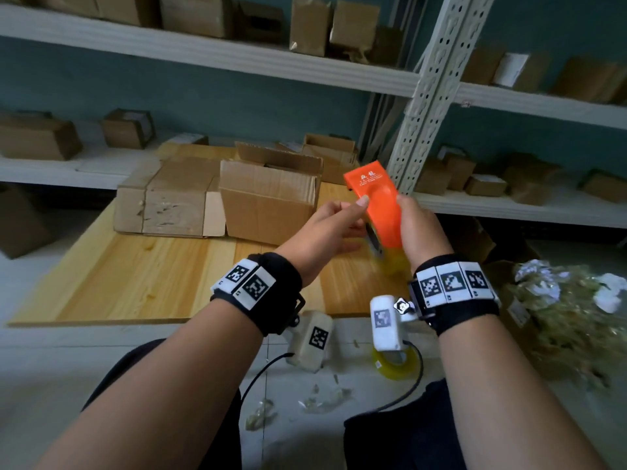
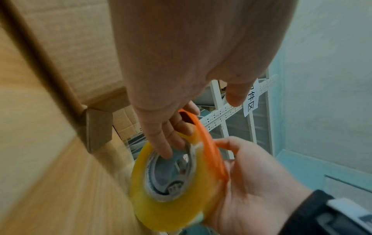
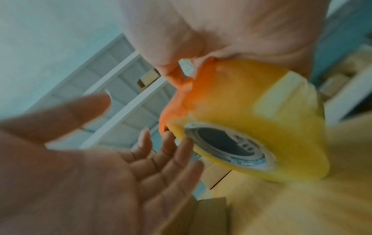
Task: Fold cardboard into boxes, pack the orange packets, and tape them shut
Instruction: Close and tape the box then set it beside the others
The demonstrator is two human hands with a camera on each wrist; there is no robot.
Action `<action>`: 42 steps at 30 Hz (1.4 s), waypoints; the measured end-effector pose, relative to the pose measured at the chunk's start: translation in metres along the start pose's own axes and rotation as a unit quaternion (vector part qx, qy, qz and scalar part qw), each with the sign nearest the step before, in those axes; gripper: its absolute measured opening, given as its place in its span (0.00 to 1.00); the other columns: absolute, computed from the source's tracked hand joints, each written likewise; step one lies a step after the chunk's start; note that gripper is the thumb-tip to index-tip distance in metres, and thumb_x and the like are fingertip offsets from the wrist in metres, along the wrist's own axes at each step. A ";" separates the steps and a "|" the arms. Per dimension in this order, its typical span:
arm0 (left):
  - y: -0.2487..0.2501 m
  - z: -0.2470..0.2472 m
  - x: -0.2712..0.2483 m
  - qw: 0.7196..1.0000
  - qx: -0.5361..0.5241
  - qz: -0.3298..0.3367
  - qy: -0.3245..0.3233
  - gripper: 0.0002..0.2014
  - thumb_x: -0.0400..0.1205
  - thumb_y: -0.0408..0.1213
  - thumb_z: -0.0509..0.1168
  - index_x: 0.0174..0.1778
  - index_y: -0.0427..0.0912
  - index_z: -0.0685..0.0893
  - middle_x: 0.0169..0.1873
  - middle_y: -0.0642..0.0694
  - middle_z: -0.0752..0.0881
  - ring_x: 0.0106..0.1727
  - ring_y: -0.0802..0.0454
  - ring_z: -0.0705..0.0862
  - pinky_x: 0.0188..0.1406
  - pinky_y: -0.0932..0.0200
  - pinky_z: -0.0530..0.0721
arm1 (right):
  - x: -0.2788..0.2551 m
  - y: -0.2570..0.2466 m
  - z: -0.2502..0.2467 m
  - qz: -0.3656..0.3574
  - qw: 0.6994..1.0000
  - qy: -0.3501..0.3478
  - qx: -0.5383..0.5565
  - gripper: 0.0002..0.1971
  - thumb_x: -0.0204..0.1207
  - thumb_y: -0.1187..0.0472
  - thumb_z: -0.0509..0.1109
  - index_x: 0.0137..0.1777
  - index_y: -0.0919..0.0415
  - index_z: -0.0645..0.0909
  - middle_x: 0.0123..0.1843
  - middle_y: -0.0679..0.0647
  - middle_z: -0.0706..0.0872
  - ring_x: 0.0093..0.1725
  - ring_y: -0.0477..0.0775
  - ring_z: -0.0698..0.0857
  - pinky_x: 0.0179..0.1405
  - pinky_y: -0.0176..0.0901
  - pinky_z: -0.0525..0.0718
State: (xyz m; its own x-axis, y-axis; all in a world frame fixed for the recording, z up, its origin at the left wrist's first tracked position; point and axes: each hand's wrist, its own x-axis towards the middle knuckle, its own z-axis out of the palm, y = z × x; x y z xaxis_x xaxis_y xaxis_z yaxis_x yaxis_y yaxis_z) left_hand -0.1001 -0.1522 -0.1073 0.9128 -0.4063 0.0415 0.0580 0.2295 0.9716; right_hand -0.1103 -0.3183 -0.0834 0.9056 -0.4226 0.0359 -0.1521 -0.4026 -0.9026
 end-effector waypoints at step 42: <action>0.024 -0.080 -0.046 0.986 0.160 -0.025 0.047 0.25 0.88 0.61 0.64 0.65 0.44 0.90 0.49 0.47 0.94 0.47 0.54 0.91 0.50 0.56 0.88 | -0.033 0.006 0.013 -0.156 0.978 -0.135 0.011 0.32 0.62 0.29 0.79 0.47 0.59 0.90 0.41 0.50 0.95 0.40 0.50 0.95 0.46 0.52 0.94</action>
State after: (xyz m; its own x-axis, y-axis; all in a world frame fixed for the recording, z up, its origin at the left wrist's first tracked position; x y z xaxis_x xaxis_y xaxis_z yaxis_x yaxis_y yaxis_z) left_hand -0.1082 -0.0572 -0.1041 0.9466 -0.3221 -0.0150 -0.0132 -0.0851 0.9963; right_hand -0.1359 -0.2961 -0.0961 0.9785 -0.0511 0.1998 0.1547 -0.4586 -0.8751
